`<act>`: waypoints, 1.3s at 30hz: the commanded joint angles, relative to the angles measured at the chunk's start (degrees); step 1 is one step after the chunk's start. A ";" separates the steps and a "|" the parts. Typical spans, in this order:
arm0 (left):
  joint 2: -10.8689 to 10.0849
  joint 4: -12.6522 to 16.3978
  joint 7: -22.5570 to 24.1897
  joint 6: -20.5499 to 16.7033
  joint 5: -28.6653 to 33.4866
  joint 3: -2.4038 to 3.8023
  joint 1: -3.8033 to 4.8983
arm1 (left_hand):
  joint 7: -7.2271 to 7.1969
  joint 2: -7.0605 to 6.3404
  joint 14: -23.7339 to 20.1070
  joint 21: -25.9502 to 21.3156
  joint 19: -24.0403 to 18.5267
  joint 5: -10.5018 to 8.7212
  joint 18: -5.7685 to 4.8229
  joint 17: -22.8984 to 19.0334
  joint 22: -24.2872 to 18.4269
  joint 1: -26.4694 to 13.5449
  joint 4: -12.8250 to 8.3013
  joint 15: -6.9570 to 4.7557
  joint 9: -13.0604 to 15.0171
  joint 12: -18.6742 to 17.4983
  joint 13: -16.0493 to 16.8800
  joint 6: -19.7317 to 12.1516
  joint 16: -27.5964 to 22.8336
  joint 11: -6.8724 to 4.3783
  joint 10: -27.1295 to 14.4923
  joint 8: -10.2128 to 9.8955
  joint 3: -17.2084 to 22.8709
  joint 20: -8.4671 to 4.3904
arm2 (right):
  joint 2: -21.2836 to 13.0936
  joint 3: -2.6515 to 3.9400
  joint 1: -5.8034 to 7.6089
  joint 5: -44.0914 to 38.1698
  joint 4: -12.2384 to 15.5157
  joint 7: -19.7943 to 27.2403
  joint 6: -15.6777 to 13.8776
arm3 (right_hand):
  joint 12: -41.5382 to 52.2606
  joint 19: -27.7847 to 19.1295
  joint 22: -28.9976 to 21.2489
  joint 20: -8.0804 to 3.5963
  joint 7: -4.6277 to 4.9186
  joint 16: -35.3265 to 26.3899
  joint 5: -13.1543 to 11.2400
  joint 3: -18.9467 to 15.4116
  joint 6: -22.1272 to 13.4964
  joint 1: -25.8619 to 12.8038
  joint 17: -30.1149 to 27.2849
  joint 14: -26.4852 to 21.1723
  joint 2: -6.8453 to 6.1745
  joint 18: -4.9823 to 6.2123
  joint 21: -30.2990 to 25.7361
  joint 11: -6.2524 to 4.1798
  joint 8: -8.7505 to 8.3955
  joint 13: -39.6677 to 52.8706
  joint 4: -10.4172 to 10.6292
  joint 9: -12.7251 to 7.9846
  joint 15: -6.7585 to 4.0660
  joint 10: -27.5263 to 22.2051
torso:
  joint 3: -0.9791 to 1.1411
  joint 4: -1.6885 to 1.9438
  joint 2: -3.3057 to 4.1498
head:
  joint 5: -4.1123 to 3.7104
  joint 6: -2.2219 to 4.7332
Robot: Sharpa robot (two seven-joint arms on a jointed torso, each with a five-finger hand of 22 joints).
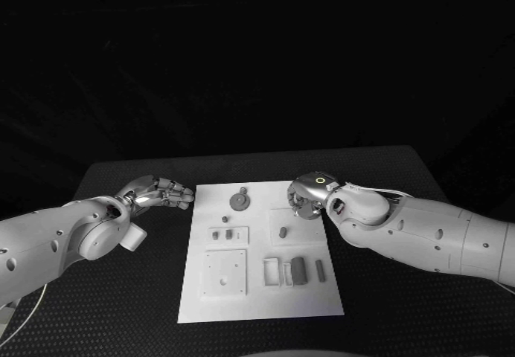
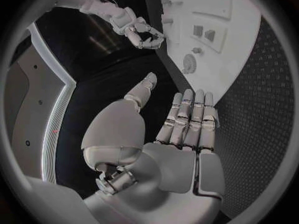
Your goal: Assemble the parts on the task board
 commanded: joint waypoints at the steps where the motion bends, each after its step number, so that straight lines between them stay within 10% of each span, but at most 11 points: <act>1: 0.15 -0.14 0.55 0.82 -0.12 0.04 0.02 | 1.49 0.23 -0.20 0.33 -0.13 -0.28 0.42 0.09 -0.07 -0.29 -0.03 0.17 0.09 0.17 -0.09 -0.47 -0.30 0.08 -0.21 0.19 -0.16 0.29 | -0.05 0.08 0.10 1.82 0.14 -0.19 1.61 | 0.16 0.48 0.27 0.08 -0.07 0.16 0.15 0.05 0.33 0.28 0.07 0.33 0.08 1.04 -0.34 -0.22 0.32 0.02 0.02 0.10 0.14 0.71 | 0.00 -0.01 0.01 | -0.04 0.01; 24: 0.29 -0.27 0.60 0.70 -0.10 0.04 0.02 | 1.50 0.25 -0.21 0.33 -0.14 -0.28 0.42 0.11 -0.14 -0.32 -0.02 0.18 0.10 0.17 -0.14 -0.50 -0.33 0.09 -0.22 0.21 -0.18 0.30 | -1.45 3.21 0.77 6.57 7.09 0.56 1.65 | 0.00 0.41 0.26 0.17 0.02 -0.07 0.14 0.05 0.14 0.02 0.17 0.27 0.34 1.06 -0.49 -0.15 0.18 0.23 0.00 0.32 0.20 0.56 | -0.07 -0.04 -0.03 | 0.41 0.23; 39: 0.27 0.22 0.60 -0.25 0.09 0.05 0.07 | 1.49 0.20 -0.19 0.34 -0.15 -0.28 0.43 0.13 -0.19 -0.27 -0.06 0.17 0.12 0.18 -0.16 -0.49 -0.33 0.08 -0.19 0.24 -0.18 0.29 | 4.25 3.08 0.74 7.61 11.59 1.53 4.27 | -0.17 0.23 0.24 0.23 0.10 -0.29 0.14 0.05 -0.07 -0.13 0.23 0.14 0.57 1.06 -0.58 -0.06 0.05 0.38 -0.02 0.50 0.27 0.37 | -0.12 -0.02 0.01 | 1.88 0.68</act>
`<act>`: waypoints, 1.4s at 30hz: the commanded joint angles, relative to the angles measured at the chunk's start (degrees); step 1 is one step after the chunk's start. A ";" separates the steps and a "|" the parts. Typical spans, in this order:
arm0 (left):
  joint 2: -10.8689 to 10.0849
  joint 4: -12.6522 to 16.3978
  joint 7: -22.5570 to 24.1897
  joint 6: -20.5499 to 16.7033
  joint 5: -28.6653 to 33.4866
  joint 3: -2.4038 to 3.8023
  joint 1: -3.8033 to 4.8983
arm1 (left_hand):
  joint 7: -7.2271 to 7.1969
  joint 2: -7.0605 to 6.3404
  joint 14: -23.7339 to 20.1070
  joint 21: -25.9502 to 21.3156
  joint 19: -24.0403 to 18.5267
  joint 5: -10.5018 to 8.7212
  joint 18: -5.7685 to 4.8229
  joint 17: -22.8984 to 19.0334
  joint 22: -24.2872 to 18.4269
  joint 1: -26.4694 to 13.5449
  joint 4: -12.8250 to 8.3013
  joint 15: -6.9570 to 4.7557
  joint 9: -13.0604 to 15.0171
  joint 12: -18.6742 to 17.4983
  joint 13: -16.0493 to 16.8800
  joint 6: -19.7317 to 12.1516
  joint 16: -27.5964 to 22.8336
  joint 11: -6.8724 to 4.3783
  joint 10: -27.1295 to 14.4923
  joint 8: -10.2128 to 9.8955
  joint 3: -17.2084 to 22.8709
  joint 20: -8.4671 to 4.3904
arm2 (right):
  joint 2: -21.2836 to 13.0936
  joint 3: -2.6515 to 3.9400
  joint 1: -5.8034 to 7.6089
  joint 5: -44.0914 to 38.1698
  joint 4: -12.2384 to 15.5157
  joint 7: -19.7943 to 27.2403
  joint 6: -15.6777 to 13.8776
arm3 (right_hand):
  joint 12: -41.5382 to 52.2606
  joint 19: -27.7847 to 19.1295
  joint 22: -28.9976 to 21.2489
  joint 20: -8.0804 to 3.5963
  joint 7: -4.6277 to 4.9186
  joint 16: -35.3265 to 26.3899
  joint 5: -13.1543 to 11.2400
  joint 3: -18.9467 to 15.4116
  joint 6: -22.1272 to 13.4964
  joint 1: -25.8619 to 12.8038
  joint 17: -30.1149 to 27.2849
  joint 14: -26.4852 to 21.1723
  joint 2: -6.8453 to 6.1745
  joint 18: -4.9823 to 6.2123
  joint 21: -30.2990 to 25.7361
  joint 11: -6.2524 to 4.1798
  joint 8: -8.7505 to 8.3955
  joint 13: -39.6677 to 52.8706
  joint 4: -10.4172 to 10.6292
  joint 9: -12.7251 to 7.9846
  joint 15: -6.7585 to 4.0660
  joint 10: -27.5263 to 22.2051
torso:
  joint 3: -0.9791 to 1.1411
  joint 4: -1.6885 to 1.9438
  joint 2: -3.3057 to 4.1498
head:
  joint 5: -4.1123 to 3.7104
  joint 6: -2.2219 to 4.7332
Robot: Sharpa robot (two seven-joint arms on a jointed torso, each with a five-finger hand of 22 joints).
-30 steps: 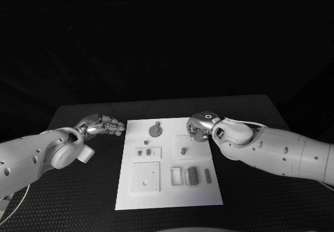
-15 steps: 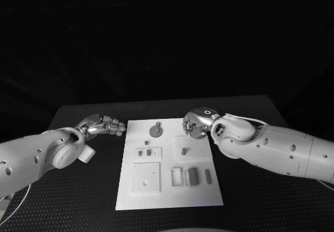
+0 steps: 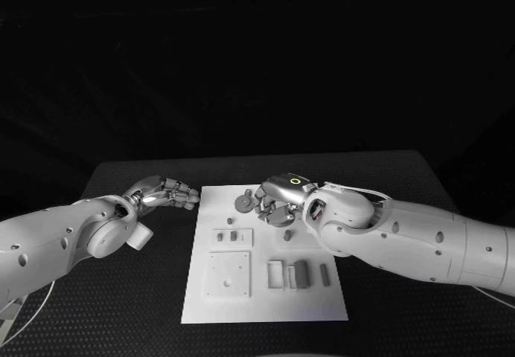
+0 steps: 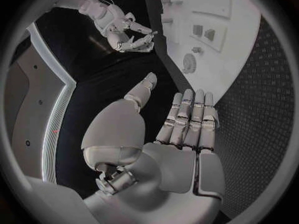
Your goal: Assemble the parts on the task board
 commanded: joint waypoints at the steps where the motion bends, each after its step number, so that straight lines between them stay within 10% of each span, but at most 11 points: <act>1: 0.16 0.31 0.58 -0.29 0.12 0.03 0.06 | 1.49 0.20 -0.19 0.34 -0.15 -0.28 0.42 0.09 -0.09 -0.26 -0.06 0.17 0.08 0.19 -0.06 -0.49 -0.33 0.07 -0.19 0.25 -0.18 0.29 | 1.28 -0.31 -0.01 0.47 0.60 0.99 2.19 | -0.13 0.22 0.25 0.23 0.10 -0.30 0.22 0.06 -0.07 0.07 0.09 0.14 0.80 1.06 -0.36 -0.11 0.04 0.09 -0.01 0.09 0.27 0.03 | -0.05 0.05 0.05 | 0.33 0.19; 13: 0.65 0.51 0.49 -0.37 0.21 0.05 0.09 | 1.46 0.14 -0.14 0.35 -0.14 -0.28 0.43 0.12 -0.12 -0.21 -0.07 0.16 0.10 0.22 -0.07 -0.44 -0.32 0.05 -0.12 0.30 -0.18 0.29 | 6.25 -5.38 -0.64 0.72 0.28 2.51 3.29 | -0.33 -0.07 0.21 0.29 0.20 -0.54 0.22 0.05 -0.34 -0.04 0.17 -0.02 1.08 1.06 -0.41 -0.01 -0.12 0.25 -0.04 0.31 0.36 -0.20 | 0.03 0.05 0.08 | 2.10 -0.68; 42: 0.91 0.35 0.52 -0.25 0.21 0.05 0.09 | 1.46 0.16 -0.13 0.36 -0.13 -0.28 0.42 0.15 -0.20 -0.16 -0.03 0.16 0.11 0.22 -0.11 -0.45 -0.34 0.05 -0.11 0.34 -0.14 0.29 | 6.47 -7.02 -2.74 -1.61 -4.02 8.29 -1.09 | -0.42 -0.25 0.19 0.33 0.20 -0.67 0.22 0.06 -0.40 0.08 0.30 -0.05 1.05 1.08 -0.40 0.00 -0.16 0.44 -0.05 0.54 0.37 -0.26 | -0.07 0.08 0.02 | 8.37 -2.62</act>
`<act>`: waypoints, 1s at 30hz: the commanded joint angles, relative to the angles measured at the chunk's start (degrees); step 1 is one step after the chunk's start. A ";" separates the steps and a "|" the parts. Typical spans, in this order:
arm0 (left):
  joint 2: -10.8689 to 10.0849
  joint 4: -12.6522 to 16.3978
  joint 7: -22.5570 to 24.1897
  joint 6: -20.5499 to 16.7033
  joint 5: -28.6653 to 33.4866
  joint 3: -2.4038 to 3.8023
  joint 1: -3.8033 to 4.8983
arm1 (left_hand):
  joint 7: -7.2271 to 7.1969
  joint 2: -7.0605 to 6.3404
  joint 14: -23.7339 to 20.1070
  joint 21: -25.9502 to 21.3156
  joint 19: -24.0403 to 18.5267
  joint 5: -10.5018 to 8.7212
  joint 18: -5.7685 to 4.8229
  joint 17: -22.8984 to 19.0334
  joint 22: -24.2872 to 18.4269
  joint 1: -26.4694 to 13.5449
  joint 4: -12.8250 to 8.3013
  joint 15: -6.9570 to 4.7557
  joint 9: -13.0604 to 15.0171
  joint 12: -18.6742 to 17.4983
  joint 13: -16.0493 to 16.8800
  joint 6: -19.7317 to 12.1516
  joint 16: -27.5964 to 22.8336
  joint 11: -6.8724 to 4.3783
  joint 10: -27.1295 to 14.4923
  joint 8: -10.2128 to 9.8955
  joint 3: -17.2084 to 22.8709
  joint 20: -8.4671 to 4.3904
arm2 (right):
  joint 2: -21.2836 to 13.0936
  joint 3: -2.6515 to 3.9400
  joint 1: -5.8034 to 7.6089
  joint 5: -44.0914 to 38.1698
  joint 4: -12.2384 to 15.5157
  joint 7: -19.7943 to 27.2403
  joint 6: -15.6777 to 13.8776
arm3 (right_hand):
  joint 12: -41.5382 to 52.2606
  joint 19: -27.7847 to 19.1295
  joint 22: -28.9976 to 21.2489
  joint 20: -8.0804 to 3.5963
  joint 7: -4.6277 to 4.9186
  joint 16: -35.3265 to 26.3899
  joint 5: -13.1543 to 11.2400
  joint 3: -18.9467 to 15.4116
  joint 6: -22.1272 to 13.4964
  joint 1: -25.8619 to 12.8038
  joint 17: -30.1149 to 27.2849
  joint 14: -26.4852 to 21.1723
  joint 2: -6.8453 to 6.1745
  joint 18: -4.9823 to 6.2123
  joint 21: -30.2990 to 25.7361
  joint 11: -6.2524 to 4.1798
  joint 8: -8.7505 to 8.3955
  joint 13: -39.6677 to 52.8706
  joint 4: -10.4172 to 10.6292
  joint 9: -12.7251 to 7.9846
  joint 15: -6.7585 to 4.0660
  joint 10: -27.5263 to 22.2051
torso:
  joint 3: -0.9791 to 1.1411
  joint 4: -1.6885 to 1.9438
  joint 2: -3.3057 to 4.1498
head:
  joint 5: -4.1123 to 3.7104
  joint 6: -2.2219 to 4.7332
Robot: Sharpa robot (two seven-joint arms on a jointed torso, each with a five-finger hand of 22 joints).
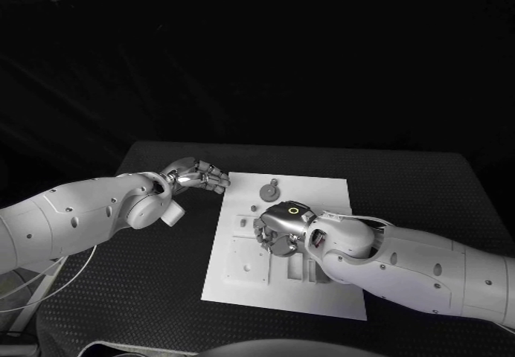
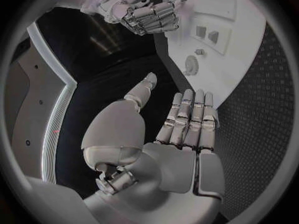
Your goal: Assemble the parts on the task board
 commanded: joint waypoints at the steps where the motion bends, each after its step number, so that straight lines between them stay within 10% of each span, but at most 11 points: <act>1: 0.13 0.17 0.54 -0.05 0.15 0.04 0.06 | 1.46 0.16 -0.13 0.36 -0.13 -0.28 0.42 0.06 -0.06 -0.16 -0.03 0.16 0.08 0.22 -0.08 -0.45 -0.34 0.05 -0.11 0.34 -0.14 0.30 | -0.10 -0.24 -0.09 0.75 -0.27 2.21 -1.18 | -0.20 -0.25 0.19 0.33 0.21 -0.23 0.15 0.13 -0.37 -0.05 0.08 -0.05 0.46 1.09 -0.18 -0.28 -0.16 0.05 0.02 0.08 0.37 -0.19 | -0.08 0.00 -0.02 | 0.85 -0.32; 30: -0.04 0.45 0.46 0.02 0.15 0.04 0.12 | 1.45 0.07 -0.13 0.36 -0.14 -0.28 0.41 0.08 -0.13 -0.06 -0.07 0.16 0.09 0.21 -0.12 -0.45 -0.37 0.05 -0.10 0.38 -0.12 0.29 | -0.86 -3.62 -0.62 -6.96 0.73 4.27 -4.22 | -0.19 -0.06 0.21 0.38 0.11 -0.26 0.15 0.16 -0.16 0.31 0.37 0.20 -0.03 1.22 -0.06 -0.38 -0.12 0.40 0.05 0.45 0.29 0.00 | -0.11 0.05 -0.06 | 4.48 -1.88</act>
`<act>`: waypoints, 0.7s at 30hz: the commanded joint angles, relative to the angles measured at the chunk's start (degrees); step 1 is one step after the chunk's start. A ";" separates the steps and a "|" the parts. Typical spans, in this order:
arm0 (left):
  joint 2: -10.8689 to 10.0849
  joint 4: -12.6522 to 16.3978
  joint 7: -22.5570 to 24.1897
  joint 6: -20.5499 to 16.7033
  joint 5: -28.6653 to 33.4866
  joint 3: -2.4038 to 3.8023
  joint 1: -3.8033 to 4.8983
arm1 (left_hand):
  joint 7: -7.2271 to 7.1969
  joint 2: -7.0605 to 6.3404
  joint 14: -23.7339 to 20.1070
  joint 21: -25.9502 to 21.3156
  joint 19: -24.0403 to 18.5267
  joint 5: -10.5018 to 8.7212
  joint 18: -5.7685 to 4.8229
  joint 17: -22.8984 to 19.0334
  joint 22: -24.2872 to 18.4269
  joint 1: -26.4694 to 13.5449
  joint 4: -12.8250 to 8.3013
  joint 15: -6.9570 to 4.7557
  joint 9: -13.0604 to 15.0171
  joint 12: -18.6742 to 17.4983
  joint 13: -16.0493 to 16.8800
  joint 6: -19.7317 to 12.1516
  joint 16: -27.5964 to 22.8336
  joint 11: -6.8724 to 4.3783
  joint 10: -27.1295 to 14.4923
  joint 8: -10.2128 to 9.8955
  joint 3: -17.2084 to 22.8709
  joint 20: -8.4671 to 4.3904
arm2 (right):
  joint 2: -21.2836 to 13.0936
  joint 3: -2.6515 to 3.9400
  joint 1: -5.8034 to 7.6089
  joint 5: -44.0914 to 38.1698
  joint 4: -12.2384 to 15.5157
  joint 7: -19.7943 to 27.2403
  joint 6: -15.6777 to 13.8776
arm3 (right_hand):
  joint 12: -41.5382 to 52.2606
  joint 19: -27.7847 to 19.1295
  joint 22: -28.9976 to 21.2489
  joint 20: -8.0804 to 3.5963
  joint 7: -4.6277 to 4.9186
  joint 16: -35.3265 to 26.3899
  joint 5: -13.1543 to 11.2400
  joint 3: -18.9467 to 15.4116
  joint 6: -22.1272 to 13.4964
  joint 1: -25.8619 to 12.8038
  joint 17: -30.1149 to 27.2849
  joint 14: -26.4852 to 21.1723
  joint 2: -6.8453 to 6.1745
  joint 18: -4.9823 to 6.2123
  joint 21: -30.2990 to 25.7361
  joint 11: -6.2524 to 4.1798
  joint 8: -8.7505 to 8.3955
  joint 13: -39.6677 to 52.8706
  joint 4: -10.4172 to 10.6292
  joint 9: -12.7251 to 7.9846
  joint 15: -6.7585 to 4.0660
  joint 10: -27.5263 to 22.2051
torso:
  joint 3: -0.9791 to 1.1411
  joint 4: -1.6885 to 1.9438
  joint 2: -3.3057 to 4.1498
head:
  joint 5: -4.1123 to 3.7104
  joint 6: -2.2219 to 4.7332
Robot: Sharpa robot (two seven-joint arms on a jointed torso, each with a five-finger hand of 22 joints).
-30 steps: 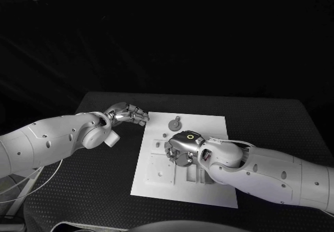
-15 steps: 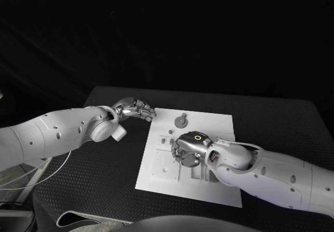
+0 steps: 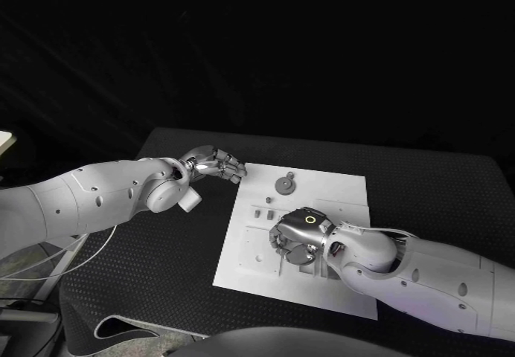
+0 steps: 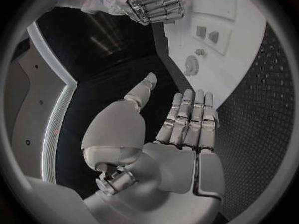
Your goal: Assemble the parts on the task board
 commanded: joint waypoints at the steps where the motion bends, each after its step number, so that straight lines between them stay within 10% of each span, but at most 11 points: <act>1: 0.17 0.17 0.48 0.02 0.15 0.04 0.08 | 1.45 0.07 -0.13 0.36 -0.14 -0.28 0.41 0.10 -0.09 -0.06 -0.07 0.16 0.10 0.21 -0.08 -0.45 -0.37 0.05 -0.10 0.38 -0.12 0.29 | 0.16 -0.02 -0.03 -2.53 0.05 0.62 -1.15 | -0.18 0.16 0.18 0.17 0.11 -0.26 0.17 0.16 -0.14 0.40 0.10 0.21 0.06 0.32 -0.06 -0.38 -0.12 0.06 0.06 0.07 0.29 0.27 | -0.04 0.07 -0.02 | 0.38 -0.16; 21: 0.35 0.19 0.44 0.02 0.14 0.05 0.15 | 1.45 0.07 -0.13 0.36 -0.14 -0.28 0.40 0.12 -0.14 -0.03 -0.03 0.16 0.11 0.21 -0.11 -0.45 -0.40 0.05 -0.09 0.41 -0.10 0.30 | 1.27 -0.01 -0.05 -3.08 -1.29 -0.79 -2.85 | -0.20 0.23 0.19 0.19 0.10 -0.29 0.17 0.16 -0.11 0.38 0.17 0.25 0.01 0.35 -0.05 -0.39 -0.14 0.15 0.08 0.16 0.28 0.28 | -0.07 0.04 -0.04 | 1.27 -0.42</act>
